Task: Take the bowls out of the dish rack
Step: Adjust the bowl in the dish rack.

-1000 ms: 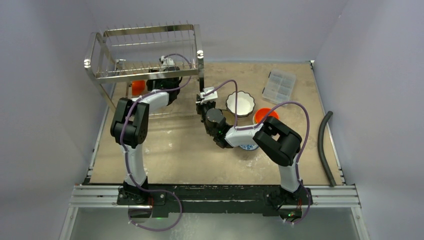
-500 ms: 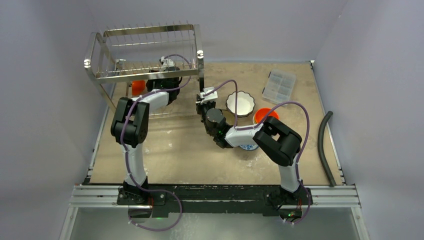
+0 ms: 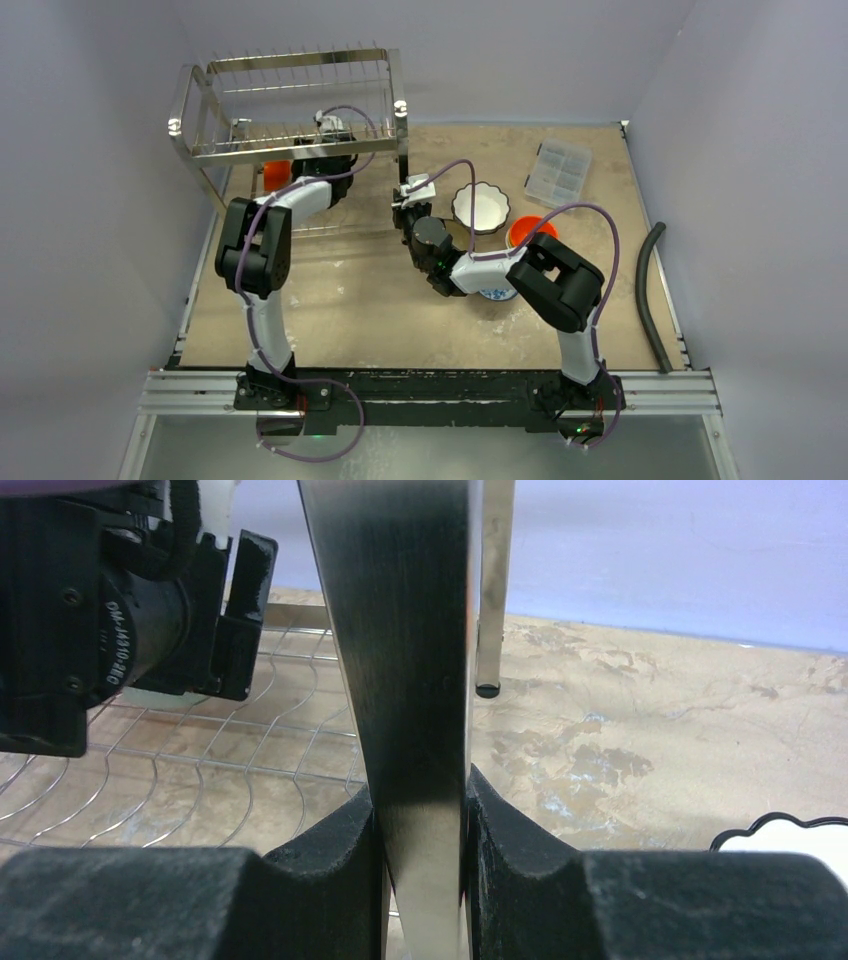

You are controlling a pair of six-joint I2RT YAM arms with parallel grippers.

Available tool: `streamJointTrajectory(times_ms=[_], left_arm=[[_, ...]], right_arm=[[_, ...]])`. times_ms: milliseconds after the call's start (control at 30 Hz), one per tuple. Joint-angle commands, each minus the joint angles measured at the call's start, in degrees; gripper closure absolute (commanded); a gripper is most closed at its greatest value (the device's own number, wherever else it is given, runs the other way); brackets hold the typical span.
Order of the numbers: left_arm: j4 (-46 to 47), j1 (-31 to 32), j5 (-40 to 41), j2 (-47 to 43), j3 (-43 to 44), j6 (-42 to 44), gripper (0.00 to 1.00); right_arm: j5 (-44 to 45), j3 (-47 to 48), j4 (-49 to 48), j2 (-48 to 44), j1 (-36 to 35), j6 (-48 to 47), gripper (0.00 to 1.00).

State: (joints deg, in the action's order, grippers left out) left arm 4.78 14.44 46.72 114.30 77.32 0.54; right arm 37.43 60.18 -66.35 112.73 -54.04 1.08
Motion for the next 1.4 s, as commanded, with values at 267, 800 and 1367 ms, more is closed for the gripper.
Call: streamJointTrajectory(times_ms=[267,800,1367], left_arm=[[0.89,-3.24,-10.58,-8.04,-1.26,-5.69,0.54],[1.46,1.63,-2.12,-9.96,-3.08,4.72,0.59],[-1.29,9.47,11.94,-14.78,-11.64,15.45,0.59]], right_arm=[[-3.75,-0.59,-0.73,-1.19,-0.64,4.72,1.00],[-3.86,-0.51,-0.54,-0.91,-0.67,5.46,1.00],[-4.02,-0.60,-0.80,-0.16,-0.70,6.80,1.00]])
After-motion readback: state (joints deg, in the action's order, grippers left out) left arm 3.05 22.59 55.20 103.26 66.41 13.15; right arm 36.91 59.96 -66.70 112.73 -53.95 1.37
